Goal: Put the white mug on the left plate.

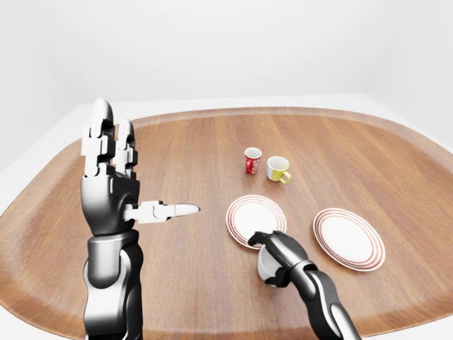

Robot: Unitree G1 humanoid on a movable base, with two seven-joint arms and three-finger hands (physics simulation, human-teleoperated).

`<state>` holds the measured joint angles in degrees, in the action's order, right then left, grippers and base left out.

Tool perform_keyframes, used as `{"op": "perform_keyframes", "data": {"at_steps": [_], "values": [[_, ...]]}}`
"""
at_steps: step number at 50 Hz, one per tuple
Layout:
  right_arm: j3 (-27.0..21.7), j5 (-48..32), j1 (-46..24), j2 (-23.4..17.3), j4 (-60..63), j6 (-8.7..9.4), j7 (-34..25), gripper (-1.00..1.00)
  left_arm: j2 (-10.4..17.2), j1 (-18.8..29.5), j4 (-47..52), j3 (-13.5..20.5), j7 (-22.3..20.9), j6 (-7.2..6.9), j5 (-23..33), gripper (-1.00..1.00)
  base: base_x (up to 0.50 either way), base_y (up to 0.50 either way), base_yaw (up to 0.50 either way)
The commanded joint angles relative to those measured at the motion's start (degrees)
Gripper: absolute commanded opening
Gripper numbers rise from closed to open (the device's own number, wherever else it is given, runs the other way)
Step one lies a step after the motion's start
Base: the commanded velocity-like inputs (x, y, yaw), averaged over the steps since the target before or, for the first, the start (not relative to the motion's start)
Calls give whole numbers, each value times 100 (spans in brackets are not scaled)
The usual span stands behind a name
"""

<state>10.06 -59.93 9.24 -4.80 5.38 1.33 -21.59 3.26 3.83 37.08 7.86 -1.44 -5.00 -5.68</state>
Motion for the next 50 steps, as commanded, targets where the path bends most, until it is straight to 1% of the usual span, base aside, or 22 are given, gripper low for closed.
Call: {"op": "perform_keyframes", "data": {"at_steps": [1, 6, 16, 19, 20, 24, 27, 30, 31, 36, 42, 50], "values": [[7, -27, 50, -27, -116, -130, 41, -100, -3, -6, -14, -12, 1, 0, 0, 98, 0, 0, 0], [-48, 29, 38, -29, 9, -96, -93, -100, -3, -11, -15, -9, -1, 0, 0, 97, 0, 0, 0], [-116, 190, -26, 31, 492, 76, -481, -100, -3, -19, 30, -1, -1, 0, -4, 98, 0, 0, 0], [-89, 259, 11, 72, 790, 186, -687, -100, 3, -6, 38, 6, -2, 0, -10, 98, 0, 0, 0], [-74, 274, 16, 85, 948, 250, -811, -100, -3, -20, 32, 2, -4, 0, -9, 97, 0, 0, 0], [-26, 301, -23, 117, 1299, 367, -1041, -100, -4, -25, 35, -3, -5, 0, -5, 98, 0, 0, 0], [89, 352, 93, 166, 1778, 367, -1321, -100, -5, -27, 22, 5, -9, 0, -9, 97, 0, 0, 0], [152, 356, 92, 162, 2074, 367, -1485, -100, -5, -31, 34, 3, -9, 0, -10, 97, 0, 0, 0], [178, 367, 82, 181, 2272, 367, -1622, -100, -5, -32, 30, 5, -9, 0, -11, 98, 0, 0, 0], [309, 373, 105, 197, 2725, 367, -1841, -100, -6, -36, 22, 3, -11, 0, -5, 97, 0, 0, 0], [476, 363, 140, 198, 3087, 367, -1841, -100, 1, -23, 6, 20, -11, 0, -12, 97, 0, 0, 0], [495, 387, 26, 215, 3306, 367, -1841, -100, -2, -20, 6, 7, -5, 0, -6, 97, 0, 0, 0]]}}
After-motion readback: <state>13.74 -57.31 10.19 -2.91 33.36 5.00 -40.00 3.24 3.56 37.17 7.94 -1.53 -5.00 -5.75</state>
